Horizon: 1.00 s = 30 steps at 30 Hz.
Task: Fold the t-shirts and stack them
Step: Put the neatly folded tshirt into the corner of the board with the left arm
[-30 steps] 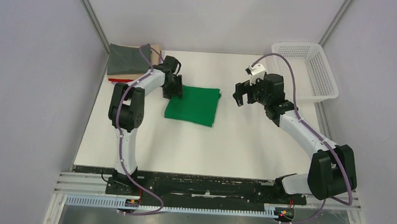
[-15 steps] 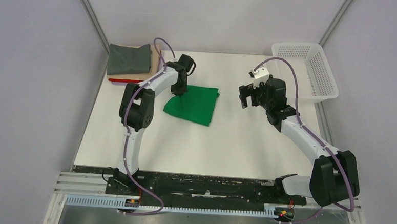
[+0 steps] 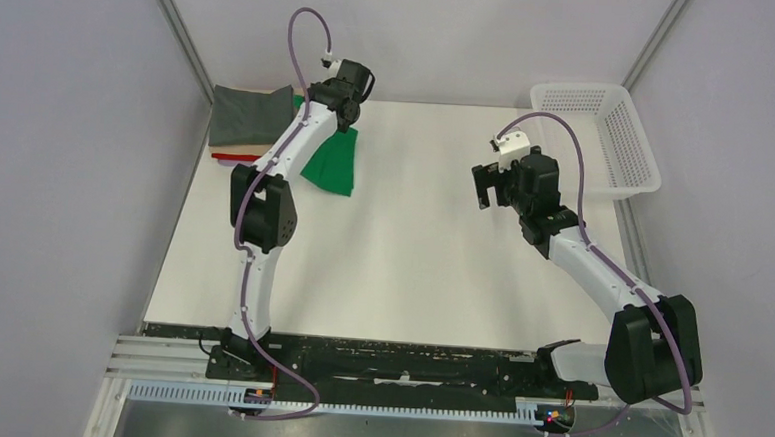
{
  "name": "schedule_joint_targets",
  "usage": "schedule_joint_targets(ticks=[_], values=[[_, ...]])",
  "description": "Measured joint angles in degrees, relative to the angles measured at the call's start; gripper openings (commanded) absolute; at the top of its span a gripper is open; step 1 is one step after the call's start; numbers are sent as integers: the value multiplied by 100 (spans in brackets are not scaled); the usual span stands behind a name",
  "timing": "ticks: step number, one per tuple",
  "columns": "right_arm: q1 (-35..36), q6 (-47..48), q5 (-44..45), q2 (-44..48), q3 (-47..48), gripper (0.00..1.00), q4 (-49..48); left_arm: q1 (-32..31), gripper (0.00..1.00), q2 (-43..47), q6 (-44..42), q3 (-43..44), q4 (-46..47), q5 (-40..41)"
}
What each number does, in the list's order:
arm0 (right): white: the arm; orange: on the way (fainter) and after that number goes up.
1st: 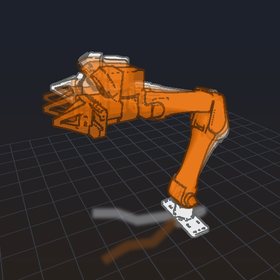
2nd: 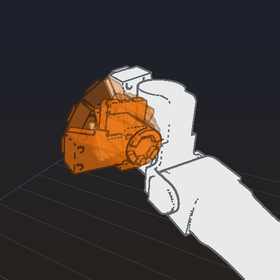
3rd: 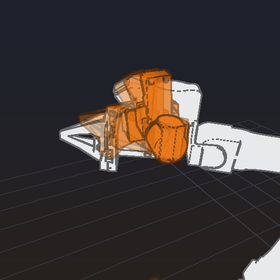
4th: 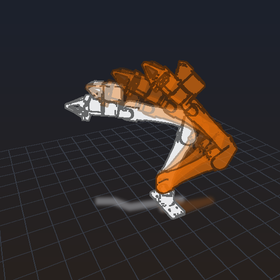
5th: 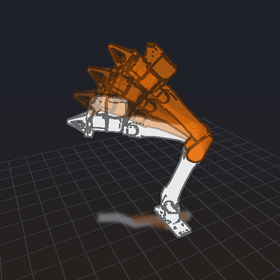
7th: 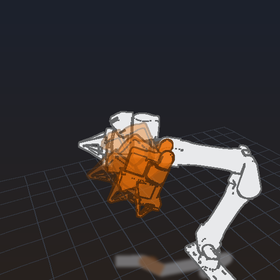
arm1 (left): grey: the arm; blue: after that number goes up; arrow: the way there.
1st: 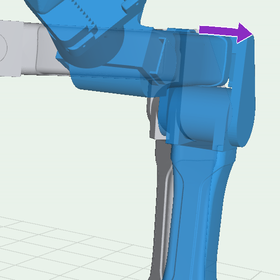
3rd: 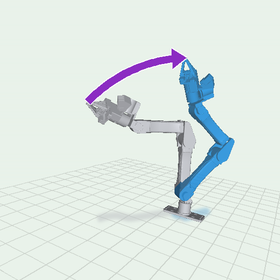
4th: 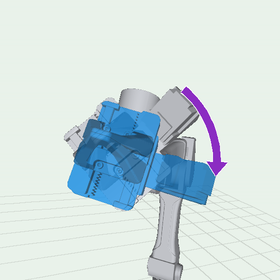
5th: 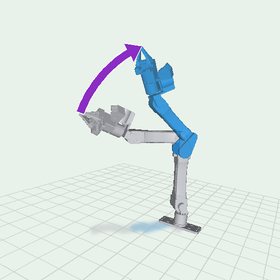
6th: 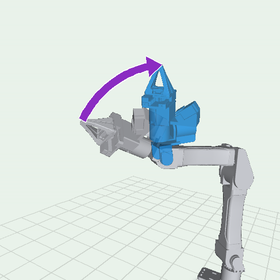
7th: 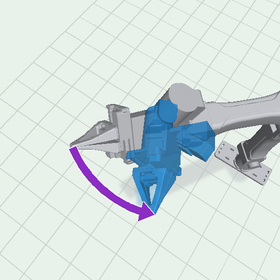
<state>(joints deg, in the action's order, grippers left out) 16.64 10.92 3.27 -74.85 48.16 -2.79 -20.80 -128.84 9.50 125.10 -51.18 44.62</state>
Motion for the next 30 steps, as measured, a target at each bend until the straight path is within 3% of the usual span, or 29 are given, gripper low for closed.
schedule_joint_targets(ticks=[15,30], values=[[-2,92,426,0,-2,98,2,358,2,-79,-2111,809,815,588],[0,118,699,-11,-2,98,28,376,2,-48,-2568,1239,1261,234]])
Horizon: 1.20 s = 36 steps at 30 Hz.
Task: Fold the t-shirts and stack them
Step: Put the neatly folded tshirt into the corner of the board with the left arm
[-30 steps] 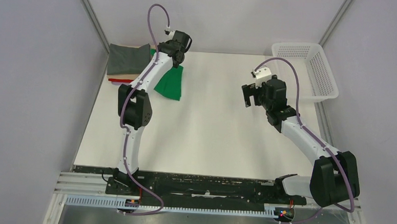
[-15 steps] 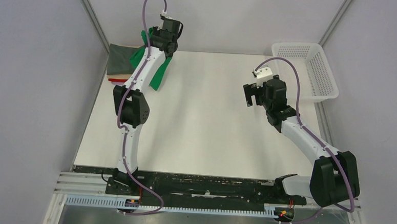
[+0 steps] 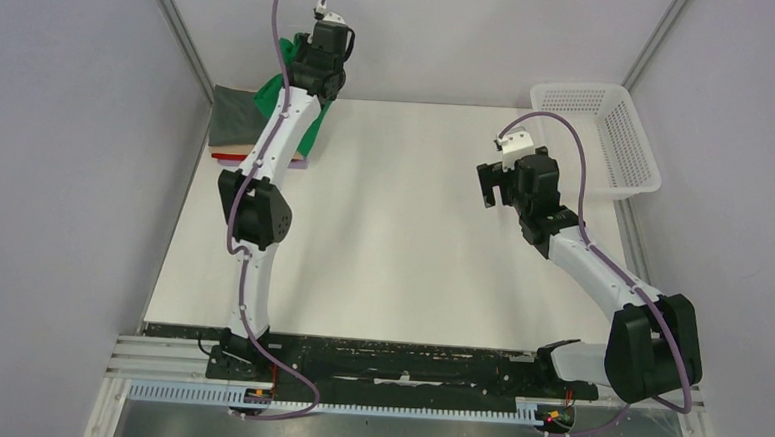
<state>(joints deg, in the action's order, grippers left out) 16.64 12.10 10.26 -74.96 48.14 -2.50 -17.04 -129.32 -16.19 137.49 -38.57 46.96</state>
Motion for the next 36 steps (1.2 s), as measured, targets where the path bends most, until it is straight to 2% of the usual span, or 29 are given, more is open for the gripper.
schedule_joint_targets(ticks=[11,24,29,32,34,36], values=[[0,0,146,-11,0,98,9,302,2,7,-46,341,308,-186],[0,-4,369,-85,0,98,28,1165,2,-96,26,302,308,-767],[0,-22,404,-225,0,98,98,1421,2,-376,20,269,603,-909],[0,-33,420,-291,0,98,136,1510,12,-640,-46,269,935,-848],[0,-44,450,-302,0,98,173,1567,28,-852,-76,269,1130,-800],[0,-50,509,-302,0,98,195,1615,37,-1032,-81,269,1220,-789]])
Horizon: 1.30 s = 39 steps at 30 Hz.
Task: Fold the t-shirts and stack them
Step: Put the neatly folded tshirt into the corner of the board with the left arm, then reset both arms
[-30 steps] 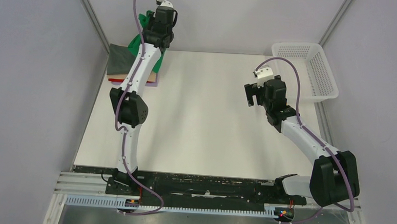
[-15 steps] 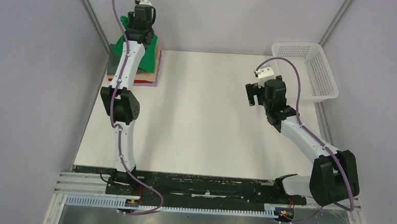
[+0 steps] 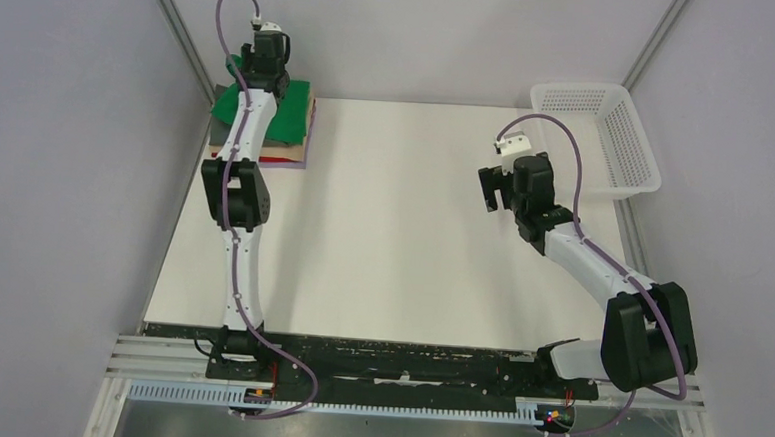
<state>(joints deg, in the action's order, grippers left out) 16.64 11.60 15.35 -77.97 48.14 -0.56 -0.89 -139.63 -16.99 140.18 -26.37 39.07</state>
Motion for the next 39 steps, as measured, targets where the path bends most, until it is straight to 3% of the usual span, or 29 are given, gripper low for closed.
schedule_joint_targets(ticks=[1,2,3,11,18,27,33,39], values=[[0,0,17,0,0,98,7,37,45,-74,7,0,26,2],[0,0,28,0,0,98,17,68,78,-136,11,0,42,4],[0,-2,46,0,0,98,26,105,98,-173,24,0,61,4],[0,-87,170,9,0,98,31,345,100,-188,328,81,223,50],[0,-302,323,413,-192,98,-160,297,100,385,1226,-647,-96,-955],[-76,-1235,645,1217,-1335,98,-645,192,100,3029,2627,-3847,531,-2883],[-227,-1908,750,1987,-2420,98,-981,136,100,5521,3296,-7125,1939,-3729],[-251,-2094,730,2863,-3578,98,-1370,-284,100,7377,3884,-10163,2662,-3790]])
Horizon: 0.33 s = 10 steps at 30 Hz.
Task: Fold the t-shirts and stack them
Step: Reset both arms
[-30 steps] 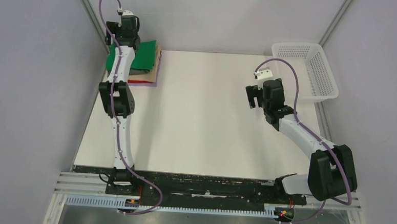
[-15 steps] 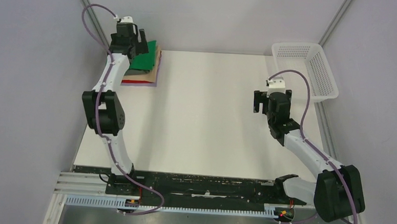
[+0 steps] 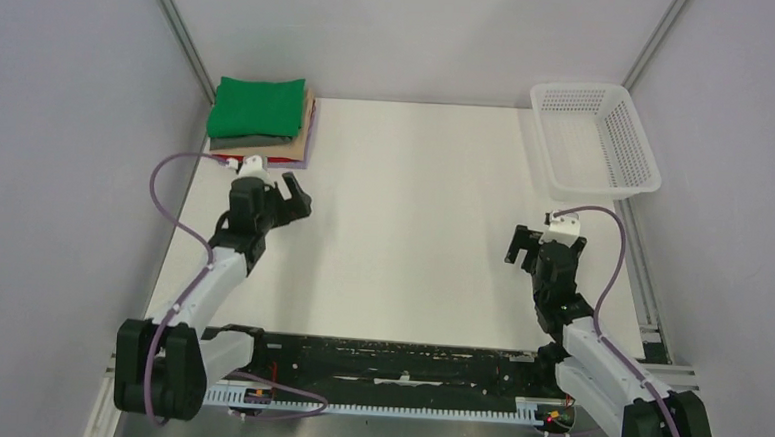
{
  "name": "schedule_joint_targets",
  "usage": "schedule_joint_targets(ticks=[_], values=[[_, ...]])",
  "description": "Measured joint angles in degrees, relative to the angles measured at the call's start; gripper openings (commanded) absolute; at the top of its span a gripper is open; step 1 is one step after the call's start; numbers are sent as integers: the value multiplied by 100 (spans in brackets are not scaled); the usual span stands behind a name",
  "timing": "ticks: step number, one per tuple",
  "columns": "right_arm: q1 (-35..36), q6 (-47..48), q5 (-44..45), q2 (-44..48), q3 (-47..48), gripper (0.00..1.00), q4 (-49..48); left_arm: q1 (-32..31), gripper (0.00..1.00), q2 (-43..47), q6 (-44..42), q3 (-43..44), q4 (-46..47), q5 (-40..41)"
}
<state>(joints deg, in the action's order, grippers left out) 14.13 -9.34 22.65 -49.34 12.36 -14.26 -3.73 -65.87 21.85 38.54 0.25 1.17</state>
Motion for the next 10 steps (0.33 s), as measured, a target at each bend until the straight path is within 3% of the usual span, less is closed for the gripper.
schedule_joint_targets(ticks=[5,10], values=[[0,42,-7,516,-404,98,-306,-92,100,1449,271,-1471,-17,2],[0,37,11,551,-518,98,-658,-92,100,2256,282,-1657,79,28]])
